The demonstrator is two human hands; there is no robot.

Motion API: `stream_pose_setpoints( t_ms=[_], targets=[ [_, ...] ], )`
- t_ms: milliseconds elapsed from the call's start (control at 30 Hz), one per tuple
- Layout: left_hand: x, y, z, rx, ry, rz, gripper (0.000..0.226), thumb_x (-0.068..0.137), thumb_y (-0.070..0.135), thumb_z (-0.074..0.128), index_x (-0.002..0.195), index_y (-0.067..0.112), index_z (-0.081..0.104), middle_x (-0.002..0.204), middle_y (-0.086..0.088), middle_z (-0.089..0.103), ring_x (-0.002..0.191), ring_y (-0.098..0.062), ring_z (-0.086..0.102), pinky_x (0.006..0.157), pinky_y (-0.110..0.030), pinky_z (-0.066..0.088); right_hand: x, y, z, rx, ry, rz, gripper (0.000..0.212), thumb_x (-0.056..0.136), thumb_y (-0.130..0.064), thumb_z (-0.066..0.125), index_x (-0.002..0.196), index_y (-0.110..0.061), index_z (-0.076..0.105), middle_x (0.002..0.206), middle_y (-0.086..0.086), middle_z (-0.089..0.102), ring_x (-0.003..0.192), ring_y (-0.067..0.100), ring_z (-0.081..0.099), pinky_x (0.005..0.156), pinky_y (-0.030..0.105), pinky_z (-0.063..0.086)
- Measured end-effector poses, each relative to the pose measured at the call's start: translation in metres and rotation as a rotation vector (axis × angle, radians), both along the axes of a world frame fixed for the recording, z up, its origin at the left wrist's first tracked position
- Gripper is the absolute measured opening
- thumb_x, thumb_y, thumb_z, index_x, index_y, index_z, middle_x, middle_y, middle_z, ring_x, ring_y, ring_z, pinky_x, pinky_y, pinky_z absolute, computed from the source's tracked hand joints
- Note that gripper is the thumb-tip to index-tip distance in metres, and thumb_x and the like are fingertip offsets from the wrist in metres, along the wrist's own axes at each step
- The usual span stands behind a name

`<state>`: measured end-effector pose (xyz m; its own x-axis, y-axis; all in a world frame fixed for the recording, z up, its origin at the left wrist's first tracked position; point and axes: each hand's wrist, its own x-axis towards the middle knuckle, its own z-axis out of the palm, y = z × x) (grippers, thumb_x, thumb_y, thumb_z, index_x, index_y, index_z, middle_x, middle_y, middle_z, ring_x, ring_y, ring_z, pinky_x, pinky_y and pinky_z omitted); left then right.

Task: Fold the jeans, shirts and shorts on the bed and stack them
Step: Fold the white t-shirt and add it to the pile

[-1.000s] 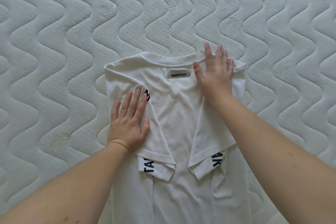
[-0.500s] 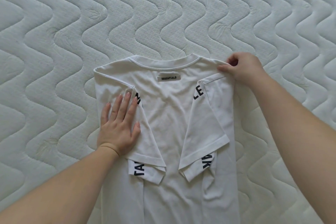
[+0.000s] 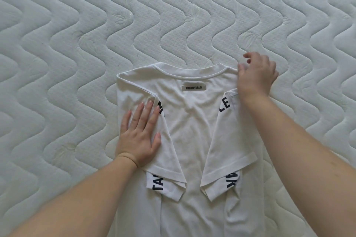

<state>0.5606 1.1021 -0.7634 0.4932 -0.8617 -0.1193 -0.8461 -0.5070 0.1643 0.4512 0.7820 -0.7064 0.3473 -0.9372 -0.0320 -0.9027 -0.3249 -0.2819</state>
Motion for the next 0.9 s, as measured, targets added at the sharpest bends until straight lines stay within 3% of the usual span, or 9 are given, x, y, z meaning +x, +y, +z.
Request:
stream_pose_setpoints(
  t_ms=[67,167,333,467,567,667,800,900],
  targets=[
    [0.000,0.000,0.001,-0.007,0.002,-0.001,0.071,0.089,0.044,0.035,0.155,0.018,0.027,0.164,-0.002,0.017,0.151,-0.020,0.013,0.120,-0.049,0.014,0.020,0.019,0.000,-0.010,-0.094,0.072,0.032,0.096,-0.028,0.053,0.126,-0.020,0.058,0.125,0.003,0.058,0.121,0.028,0.045,0.100,0.037,0.029],
    [0.000,0.000,0.002,-0.010,0.002,-0.005,0.071,0.089,0.043,0.035,0.155,0.019,0.028,0.164,-0.002,0.018,0.151,-0.020,0.015,0.120,-0.049,0.015,0.066,0.067,0.001,0.136,-0.249,0.393,0.032,0.096,-0.026,0.055,0.127,-0.018,0.061,0.122,0.002,0.062,0.117,0.027,0.049,0.098,0.036,0.029],
    [0.000,0.001,0.000,-0.026,0.014,-0.009,0.070,0.090,0.044,0.037,0.155,0.020,0.026,0.163,-0.003,0.021,0.151,-0.021,0.017,0.119,-0.051,0.019,0.135,0.112,-0.007,0.257,-0.096,0.693,0.040,0.095,-0.039,0.056,0.134,-0.032,0.053,0.135,-0.007,0.051,0.130,0.020,0.037,0.104,0.033,0.019],
    [0.001,0.002,-0.001,-0.036,0.031,-0.009,0.071,0.090,0.044,0.038,0.156,0.021,0.024,0.164,-0.002,0.020,0.151,-0.021,0.016,0.119,-0.051,0.018,0.166,0.106,-0.010,0.236,0.053,0.645,0.023,0.087,-0.050,0.062,0.102,-0.033,0.064,0.116,-0.006,0.058,0.119,0.021,0.041,0.093,0.037,0.023],
    [0.001,0.002,0.000,-0.038,0.041,-0.012,0.071,0.090,0.044,0.038,0.156,0.022,0.023,0.164,-0.001,0.019,0.151,-0.020,0.016,0.120,-0.050,0.017,0.174,0.107,-0.013,0.256,0.031,0.510,0.018,0.086,-0.049,0.065,0.089,-0.032,0.062,0.109,-0.007,0.061,0.115,0.021,0.042,0.085,0.037,0.020],
    [0.001,0.002,0.000,-0.039,0.053,-0.008,0.072,0.090,0.045,0.039,0.156,0.023,0.023,0.164,-0.001,0.018,0.151,-0.020,0.016,0.120,-0.049,0.015,0.175,0.121,-0.018,0.197,-0.054,0.529,0.017,0.090,-0.045,0.059,0.099,-0.033,0.065,0.111,-0.007,0.059,0.116,0.021,0.041,0.086,0.035,0.018],
    [0.002,0.004,-0.003,-0.036,0.086,-0.018,0.073,0.090,0.045,0.039,0.157,0.023,0.020,0.165,-0.001,0.014,0.152,-0.020,0.012,0.121,-0.050,0.013,0.183,0.141,-0.023,0.170,-0.037,0.804,0.029,0.087,-0.056,0.059,0.106,-0.035,0.065,0.112,-0.008,0.057,0.116,0.020,0.042,0.091,0.032,0.018],
    [0.003,0.005,-0.005,-0.049,0.112,-0.034,0.076,0.090,0.045,0.038,0.157,0.023,0.009,0.165,-0.001,0.015,0.152,-0.022,0.011,0.120,-0.053,0.014,0.196,0.150,-0.019,0.189,-0.004,0.754,0.029,0.085,-0.053,0.064,0.105,-0.032,0.063,0.112,-0.006,0.056,0.116,0.021,0.041,0.093,0.035,0.022]
  ],
)
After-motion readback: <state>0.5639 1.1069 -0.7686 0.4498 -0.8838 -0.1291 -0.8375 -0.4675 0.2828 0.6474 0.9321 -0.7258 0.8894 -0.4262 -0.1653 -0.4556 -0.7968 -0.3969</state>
